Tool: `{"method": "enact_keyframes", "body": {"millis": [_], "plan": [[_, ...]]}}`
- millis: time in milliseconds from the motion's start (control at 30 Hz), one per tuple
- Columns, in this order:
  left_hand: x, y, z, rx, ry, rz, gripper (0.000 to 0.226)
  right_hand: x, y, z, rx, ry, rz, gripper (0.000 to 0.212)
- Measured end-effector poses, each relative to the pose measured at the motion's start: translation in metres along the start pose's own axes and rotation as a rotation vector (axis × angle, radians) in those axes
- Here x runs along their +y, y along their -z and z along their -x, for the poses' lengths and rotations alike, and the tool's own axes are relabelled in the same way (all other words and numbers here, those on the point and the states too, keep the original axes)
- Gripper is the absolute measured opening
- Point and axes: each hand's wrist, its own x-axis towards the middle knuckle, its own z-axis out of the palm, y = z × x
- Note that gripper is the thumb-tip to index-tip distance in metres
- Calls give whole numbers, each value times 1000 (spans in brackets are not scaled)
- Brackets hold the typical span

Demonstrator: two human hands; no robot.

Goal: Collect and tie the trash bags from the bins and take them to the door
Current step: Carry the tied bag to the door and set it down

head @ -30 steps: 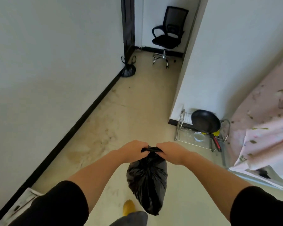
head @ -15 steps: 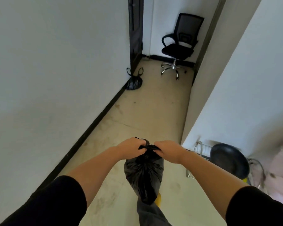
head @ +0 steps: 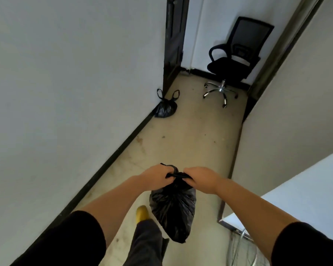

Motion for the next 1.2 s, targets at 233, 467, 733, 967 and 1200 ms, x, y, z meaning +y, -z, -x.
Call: {"method": "enact_keyframes", "body": {"millis": [233,467,733,967,1200], "plan": [[-80,104,-130,-34,-35,-20,17,51,80,-145,79,-63,-96,21],[-136,196,-242,-81,-46,-88,19,95,154,-257,96,-97,-155,16],[-196,270,-372,-24,29,-82,14,172,228,-395,72,-32,-177,27],[-230,306,-476,41,184,-18,18,247,286,-499,-10,120,-131,31],[-277,327,-568,-83,323,78,22,302,304,-595,-75,210,-130,24]]}}
